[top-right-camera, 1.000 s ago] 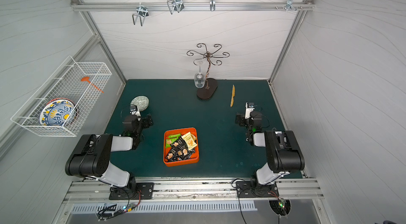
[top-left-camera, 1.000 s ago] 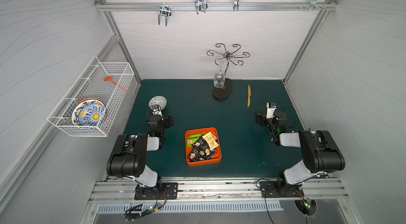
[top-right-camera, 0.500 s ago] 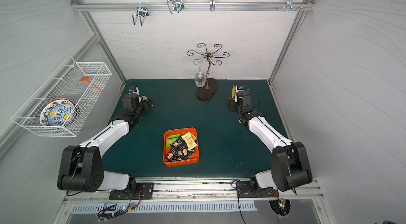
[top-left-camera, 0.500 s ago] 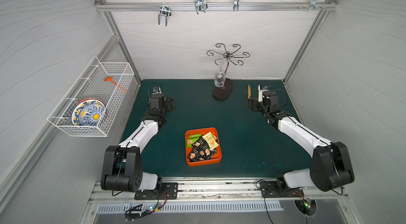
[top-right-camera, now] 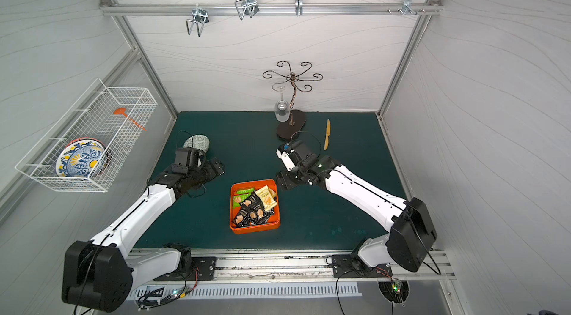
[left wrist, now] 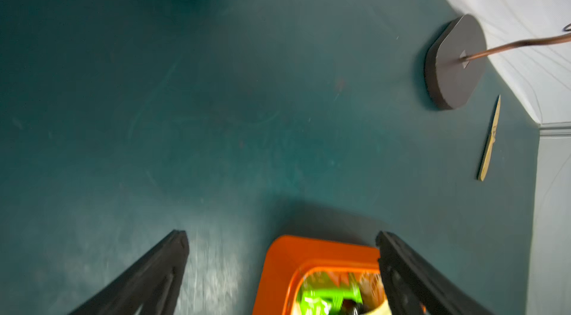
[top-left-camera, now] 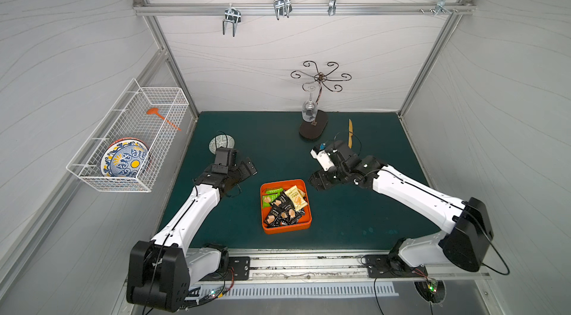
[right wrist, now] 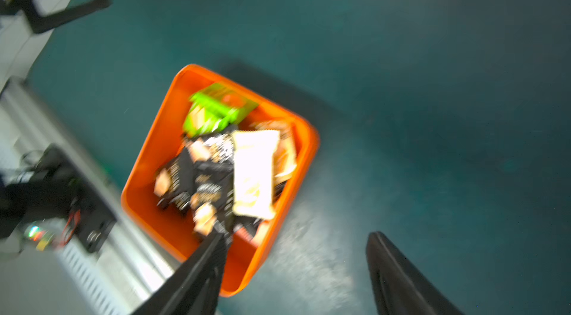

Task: Take the cookies out of the storage box
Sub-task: Pick up the cookie from the storage box.

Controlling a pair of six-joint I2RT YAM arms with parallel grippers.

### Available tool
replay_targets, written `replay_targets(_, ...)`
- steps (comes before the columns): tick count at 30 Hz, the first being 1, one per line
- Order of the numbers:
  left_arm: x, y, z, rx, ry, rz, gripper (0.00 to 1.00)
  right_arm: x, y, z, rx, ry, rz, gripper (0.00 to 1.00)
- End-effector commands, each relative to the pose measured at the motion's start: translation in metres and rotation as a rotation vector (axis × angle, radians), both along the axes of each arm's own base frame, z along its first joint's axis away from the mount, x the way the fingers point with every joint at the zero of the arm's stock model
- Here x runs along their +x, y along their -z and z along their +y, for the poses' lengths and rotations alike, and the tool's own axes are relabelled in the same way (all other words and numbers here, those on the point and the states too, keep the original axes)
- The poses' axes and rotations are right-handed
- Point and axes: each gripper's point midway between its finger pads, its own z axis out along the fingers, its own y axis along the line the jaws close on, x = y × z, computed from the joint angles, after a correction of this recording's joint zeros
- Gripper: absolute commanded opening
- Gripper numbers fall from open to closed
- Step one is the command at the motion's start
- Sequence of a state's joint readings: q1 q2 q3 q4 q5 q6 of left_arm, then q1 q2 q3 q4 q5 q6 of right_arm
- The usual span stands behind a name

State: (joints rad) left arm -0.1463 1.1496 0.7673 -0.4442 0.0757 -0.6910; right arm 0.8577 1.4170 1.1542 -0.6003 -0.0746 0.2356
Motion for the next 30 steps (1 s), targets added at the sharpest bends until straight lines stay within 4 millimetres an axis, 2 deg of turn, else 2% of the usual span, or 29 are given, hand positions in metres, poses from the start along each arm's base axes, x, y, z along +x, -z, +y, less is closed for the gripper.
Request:
replay_targets(1, -0.019, 0.003, -0.011, -0.083, -0.01, 0.079, 0.99, -0.026, 0.013, 0.016, -0.041, -0.075, 0.085, 0.75)
replay_targets(6, -0.035, 0.01, -0.018, -0.139, -0.005, 0.134, 0.99, -0.036, 0.031, 0.041, -0.083, -0.144, 0.117, 0.74)
replay_targets(11, -0.044, 0.018, -0.025, -0.173, 0.026, 0.173, 0.98, -0.034, 0.054, 0.06, -0.177, -0.186, 0.117, 0.71)
replay_targets(19, -0.045, 0.018, -0.025, -0.164, 0.039, 0.167, 0.98, -0.016, 0.088, 0.064, -0.376, -0.168, 0.092, 0.69)
replay_targets(30, -0.046, 0.016, -0.022, -0.146, 0.042, 0.158, 0.98, -0.01, 0.105, 0.062, -0.457, -0.144, 0.086, 0.68)
